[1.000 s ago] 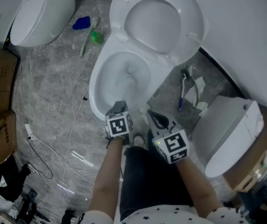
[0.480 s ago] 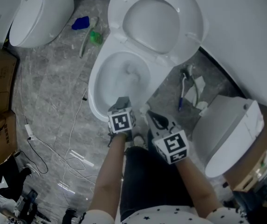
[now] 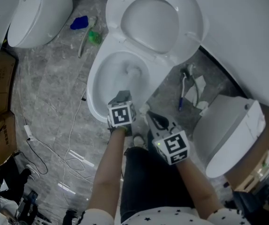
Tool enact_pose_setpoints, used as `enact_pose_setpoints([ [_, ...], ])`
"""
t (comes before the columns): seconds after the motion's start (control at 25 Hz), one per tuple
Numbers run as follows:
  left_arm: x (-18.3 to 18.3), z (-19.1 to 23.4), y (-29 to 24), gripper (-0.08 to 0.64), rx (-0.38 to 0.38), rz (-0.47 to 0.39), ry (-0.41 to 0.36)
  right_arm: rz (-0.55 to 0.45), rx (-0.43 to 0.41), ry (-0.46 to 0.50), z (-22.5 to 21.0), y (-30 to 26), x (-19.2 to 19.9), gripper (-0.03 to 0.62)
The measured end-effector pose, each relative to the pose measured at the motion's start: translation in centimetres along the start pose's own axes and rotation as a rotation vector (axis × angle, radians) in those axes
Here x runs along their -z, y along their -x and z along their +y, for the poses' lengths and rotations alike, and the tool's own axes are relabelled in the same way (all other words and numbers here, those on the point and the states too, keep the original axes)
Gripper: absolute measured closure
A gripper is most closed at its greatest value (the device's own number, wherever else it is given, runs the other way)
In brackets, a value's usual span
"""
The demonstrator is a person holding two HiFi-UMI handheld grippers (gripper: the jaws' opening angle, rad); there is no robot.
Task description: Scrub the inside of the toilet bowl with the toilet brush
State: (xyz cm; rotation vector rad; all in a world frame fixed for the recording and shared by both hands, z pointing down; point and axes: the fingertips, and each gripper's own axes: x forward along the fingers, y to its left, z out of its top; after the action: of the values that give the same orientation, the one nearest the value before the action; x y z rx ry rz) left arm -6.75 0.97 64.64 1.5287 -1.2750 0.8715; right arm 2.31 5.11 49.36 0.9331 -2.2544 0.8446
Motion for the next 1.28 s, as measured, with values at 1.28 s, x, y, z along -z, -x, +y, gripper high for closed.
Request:
enact_pose_setpoints([
  [1.28, -3.0, 0.4, 0.2, 0.407, 0.017, -0.039, 0.042, 0.005, 0.005, 0.007, -0.6, 0.6, 0.3, 0.586],
])
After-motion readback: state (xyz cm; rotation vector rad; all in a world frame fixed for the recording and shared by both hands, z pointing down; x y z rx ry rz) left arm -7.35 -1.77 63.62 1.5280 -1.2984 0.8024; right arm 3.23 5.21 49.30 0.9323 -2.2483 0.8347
